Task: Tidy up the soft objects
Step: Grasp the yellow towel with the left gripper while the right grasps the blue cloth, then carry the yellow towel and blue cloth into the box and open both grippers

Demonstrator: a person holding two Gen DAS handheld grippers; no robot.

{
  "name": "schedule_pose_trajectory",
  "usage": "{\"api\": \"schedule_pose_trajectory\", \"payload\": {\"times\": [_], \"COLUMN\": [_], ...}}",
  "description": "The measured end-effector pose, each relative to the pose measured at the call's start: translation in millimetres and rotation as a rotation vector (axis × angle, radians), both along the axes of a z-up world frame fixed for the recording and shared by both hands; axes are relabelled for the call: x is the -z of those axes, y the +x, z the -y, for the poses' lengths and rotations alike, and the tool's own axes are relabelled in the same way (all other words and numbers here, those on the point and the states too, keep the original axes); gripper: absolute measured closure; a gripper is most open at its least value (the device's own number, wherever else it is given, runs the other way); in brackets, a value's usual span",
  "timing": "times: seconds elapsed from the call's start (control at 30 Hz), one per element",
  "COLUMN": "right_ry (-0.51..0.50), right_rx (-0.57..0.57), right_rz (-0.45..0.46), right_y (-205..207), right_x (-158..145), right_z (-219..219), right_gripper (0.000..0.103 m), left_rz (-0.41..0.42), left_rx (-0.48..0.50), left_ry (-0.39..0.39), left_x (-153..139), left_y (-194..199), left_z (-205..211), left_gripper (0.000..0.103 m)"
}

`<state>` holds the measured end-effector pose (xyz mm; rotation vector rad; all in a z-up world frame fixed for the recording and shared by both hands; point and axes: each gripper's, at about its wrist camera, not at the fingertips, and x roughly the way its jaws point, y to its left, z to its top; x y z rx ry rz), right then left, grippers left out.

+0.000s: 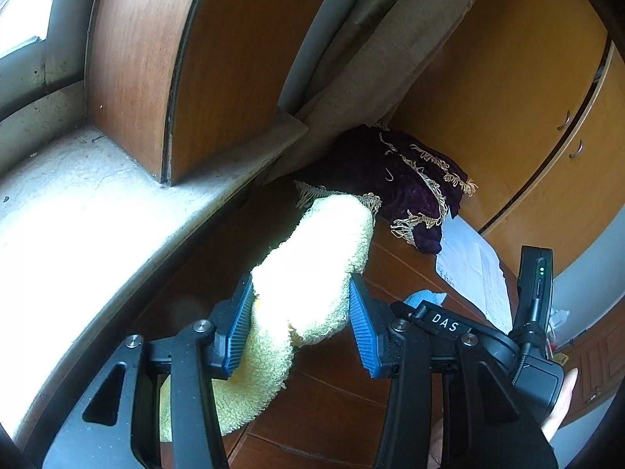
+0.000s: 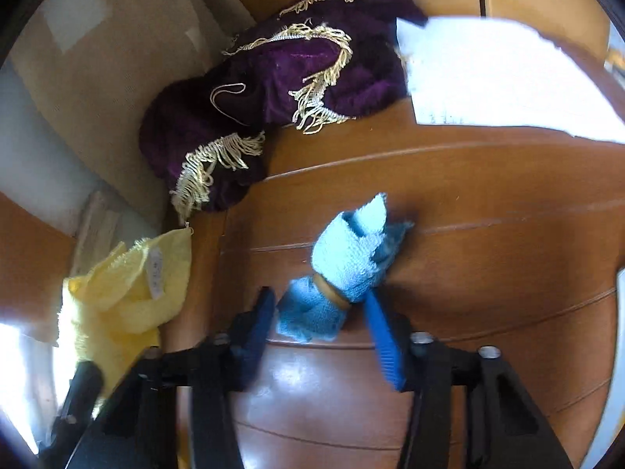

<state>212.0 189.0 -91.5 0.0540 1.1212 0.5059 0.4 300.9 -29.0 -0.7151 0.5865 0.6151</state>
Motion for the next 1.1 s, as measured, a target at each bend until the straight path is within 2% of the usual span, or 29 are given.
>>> {"api": "schedule_pose_trajectory", "payload": {"times": [0.07, 0.2, 0.3, 0.37, 0.43, 0.53, 0.77, 0.93, 1.1], "right_ry": [0.006, 0.0, 0.003, 0.054, 0.077, 0.103, 0.228, 0.26, 0.243], "right_rx": [0.002, -0.033, -0.108, -0.176, -0.206, -0.257, -0.304, -0.275, -0.226], "right_rz": [-0.008, 0.004, 0.023, 0.012, 0.041, 0.145, 0.289, 0.409, 0.434], "right_y": [-4.1, -25.8, -52.2, -70.3, -88.7, -121.6, -175.6, -209.1, -224.8], "right_x": [1.5, -2.4, -7.6, -11.0, -17.6, -33.2, -67.7, -84.1, -81.9], "right_z": [4.2, 17.5, 33.3, 51.0, 68.3, 96.6, 181.3, 255.4, 307.2], "right_gripper": [0.071, 0.074, 0.075, 0.075, 0.075, 0.075, 0.075, 0.075, 0.075], "left_rz": [-0.001, -0.008, -0.011, -0.012, -0.023, -0.013, 0.093, 0.159, 0.186], "left_rx": [0.003, 0.01, 0.019, 0.031, 0.041, 0.078, 0.263, 0.413, 0.52], "left_ry": [-0.001, 0.004, -0.001, 0.0, 0.004, -0.02, -0.158, -0.229, -0.283], "left_x": [0.9, 2.2, 3.9, 4.9, 6.6, 10.3, 4.4, -21.4, -37.5], "left_y": [1.9, 4.9, 7.7, 9.5, 10.8, 6.6, -22.8, -30.9, -33.2], "left_z": [0.2, 2.3, 3.3, 5.8, 10.2, 23.9, 106.8, 171.4, 222.9], "left_gripper": [0.058, 0.058, 0.058, 0.058, 0.058, 0.058, 0.058, 0.058, 0.058]}}
